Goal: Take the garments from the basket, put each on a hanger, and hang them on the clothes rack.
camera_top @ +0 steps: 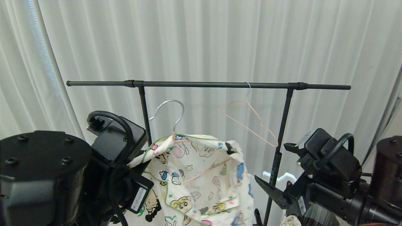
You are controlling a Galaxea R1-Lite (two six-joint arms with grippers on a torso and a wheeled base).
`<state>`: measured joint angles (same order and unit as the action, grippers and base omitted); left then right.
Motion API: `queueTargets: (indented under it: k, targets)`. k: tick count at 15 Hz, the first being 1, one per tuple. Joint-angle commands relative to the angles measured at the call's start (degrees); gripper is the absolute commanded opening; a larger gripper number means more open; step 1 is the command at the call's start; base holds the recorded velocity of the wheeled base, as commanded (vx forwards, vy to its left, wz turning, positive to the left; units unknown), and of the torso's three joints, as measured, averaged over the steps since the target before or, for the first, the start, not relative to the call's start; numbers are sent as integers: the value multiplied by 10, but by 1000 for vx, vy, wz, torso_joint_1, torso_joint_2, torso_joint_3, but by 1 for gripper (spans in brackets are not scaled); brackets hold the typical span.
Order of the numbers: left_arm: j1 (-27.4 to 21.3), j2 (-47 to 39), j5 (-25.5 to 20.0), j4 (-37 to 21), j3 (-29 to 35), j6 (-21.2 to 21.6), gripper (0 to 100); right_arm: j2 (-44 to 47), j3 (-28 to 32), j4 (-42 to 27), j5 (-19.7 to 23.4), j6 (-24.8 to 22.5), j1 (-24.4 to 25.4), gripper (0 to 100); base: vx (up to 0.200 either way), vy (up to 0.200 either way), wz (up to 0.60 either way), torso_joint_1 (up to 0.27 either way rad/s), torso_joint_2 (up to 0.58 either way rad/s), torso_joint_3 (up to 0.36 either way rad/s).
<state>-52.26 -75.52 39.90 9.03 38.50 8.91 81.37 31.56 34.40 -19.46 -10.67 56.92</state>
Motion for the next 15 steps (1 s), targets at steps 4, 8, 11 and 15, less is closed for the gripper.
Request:
queueTargets:
  k: [4, 8, 11, 15]
  targets:
    - [-2, -58, 38, 1, 20, -30, 0, 101, 80, 1, -1, -2, 37, 100, 0, 0, 0, 0, 0, 0]
    - [-7, -107, 70, 1, 67, -71, 0, 194, 127, 1, -35, 44, 53, 100, 0, 0, 0, 0, 0, 0]
    - [-8, -106, 69, 1, 68, -72, 0, 230, 148, 1, -80, 115, 45, 100, 0, 0, 0, 0, 0, 0]
    - [-32, -101, 69, 1, 69, -90, 0, 238, 159, 1, -101, 195, -17, 100, 0, 0, 0, 0, 0, 0]
